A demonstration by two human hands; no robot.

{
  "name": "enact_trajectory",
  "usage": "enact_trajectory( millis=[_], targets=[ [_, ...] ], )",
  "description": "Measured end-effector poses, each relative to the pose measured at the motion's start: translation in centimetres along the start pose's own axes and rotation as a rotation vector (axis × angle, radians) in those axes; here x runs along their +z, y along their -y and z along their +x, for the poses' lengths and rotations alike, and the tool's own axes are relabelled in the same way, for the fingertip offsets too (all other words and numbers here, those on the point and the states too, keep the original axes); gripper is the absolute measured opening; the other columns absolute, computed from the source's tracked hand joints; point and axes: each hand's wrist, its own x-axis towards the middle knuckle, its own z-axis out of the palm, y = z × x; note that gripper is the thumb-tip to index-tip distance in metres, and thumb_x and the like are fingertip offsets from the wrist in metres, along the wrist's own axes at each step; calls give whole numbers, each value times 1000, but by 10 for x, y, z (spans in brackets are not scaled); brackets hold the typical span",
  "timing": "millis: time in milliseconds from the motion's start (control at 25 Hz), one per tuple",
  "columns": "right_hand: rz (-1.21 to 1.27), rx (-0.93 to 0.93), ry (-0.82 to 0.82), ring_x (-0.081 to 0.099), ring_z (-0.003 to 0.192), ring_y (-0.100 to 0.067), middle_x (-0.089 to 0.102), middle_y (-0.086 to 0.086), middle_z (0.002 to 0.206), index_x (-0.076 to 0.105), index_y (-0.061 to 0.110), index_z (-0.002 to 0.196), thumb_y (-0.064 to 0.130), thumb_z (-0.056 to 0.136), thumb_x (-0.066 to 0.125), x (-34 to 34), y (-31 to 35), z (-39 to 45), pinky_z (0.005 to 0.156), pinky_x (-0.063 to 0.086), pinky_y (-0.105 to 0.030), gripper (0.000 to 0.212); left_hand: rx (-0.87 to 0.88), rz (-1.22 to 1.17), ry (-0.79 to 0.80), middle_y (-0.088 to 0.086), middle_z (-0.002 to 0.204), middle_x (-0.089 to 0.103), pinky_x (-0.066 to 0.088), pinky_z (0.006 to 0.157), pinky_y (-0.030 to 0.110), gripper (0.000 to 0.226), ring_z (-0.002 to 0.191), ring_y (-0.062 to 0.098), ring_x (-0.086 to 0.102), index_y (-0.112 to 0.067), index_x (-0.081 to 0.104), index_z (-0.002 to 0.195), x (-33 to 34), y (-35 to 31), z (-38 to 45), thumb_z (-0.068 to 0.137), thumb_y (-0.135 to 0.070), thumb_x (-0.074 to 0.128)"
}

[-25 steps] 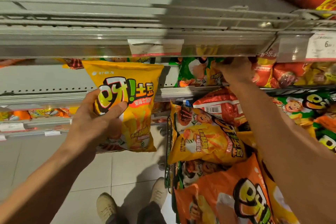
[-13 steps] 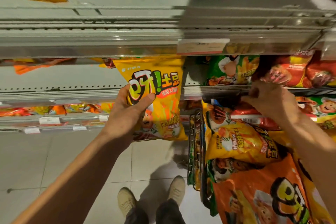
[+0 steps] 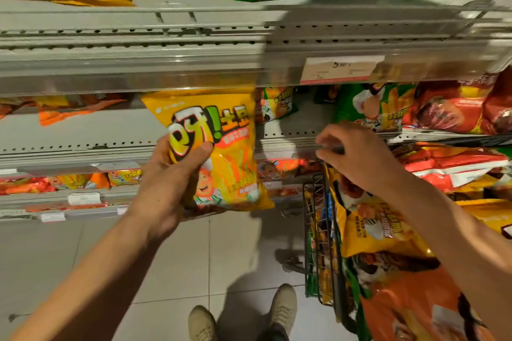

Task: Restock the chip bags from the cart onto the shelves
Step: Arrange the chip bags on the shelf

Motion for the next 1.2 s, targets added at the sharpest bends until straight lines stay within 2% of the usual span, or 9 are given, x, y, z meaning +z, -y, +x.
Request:
enact_trajectory(
  millis=[80,280,360,520,640,840,1000,1120,1200],
  targets=[
    [62,-54,30,63,97,-15,67,2,105,63,21,113,29,89,72,14,26,15,84,54,-39,27,51,21,-51,-12,64,70,49,43,17,21,48,2,64,-20,63,110,-19,-11,10,91,-17,71],
    [223,12,-163,62,106,-19,64,-4,118,58,19,123,27,90,70,46,76,55,84,50,-32,36,172,123,-56,-7,59,50,29,45,18,12,46,8,35,-25,62,96,-60,-43,43,91,-24,73],
    [178,-55,-271,61,111,-23,62,-7,123,58,18,126,22,92,66,57,90,67,85,49,-31,35,209,133,-63,-9,53,54,33,43,17,19,41,7,40,-17,56,103,-67,-53,54,92,-22,71],
    [32,-304,-29,51,127,-26,55,-11,137,44,20,148,11,97,57,84,112,88,100,43,-35,53,256,101,-72,-8,46,59,46,39,19,9,35,7,54,-5,59,102,-67,-66,73,96,-9,64],
    [157,-107,-46,57,118,-25,55,-8,141,28,20,155,16,95,63,90,114,96,96,47,-35,70,252,57,-90,-7,48,63,47,38,20,10,37,8,58,-7,63,86,-52,-65,86,94,-1,62],
    [368,96,-357,65,87,-4,68,5,105,57,12,128,14,90,69,73,85,94,88,56,-36,39,199,93,37,-9,54,68,39,37,13,15,36,1,54,-15,67,82,-29,-43,101,92,-5,68],
    [138,371,-467,36,137,-40,34,-23,151,28,7,152,42,78,80,66,57,101,113,34,-45,97,151,89,41,-11,44,59,34,36,10,14,33,-1,48,-16,69,80,-18,-35,108,94,-12,69],
    [342,489,-363,31,141,-41,31,-21,153,16,14,156,51,75,80,71,48,108,114,33,-51,109,156,88,55,-12,44,60,41,37,11,9,36,-2,55,-9,64,91,-13,-34,110,94,-15,69],
    [366,494,-369,38,138,-37,39,-18,150,18,15,155,57,73,79,76,43,108,110,40,-50,111,202,181,144,-13,58,66,45,45,12,25,48,-2,60,-2,61,111,-21,-31,111,93,-16,71]
  ],
)
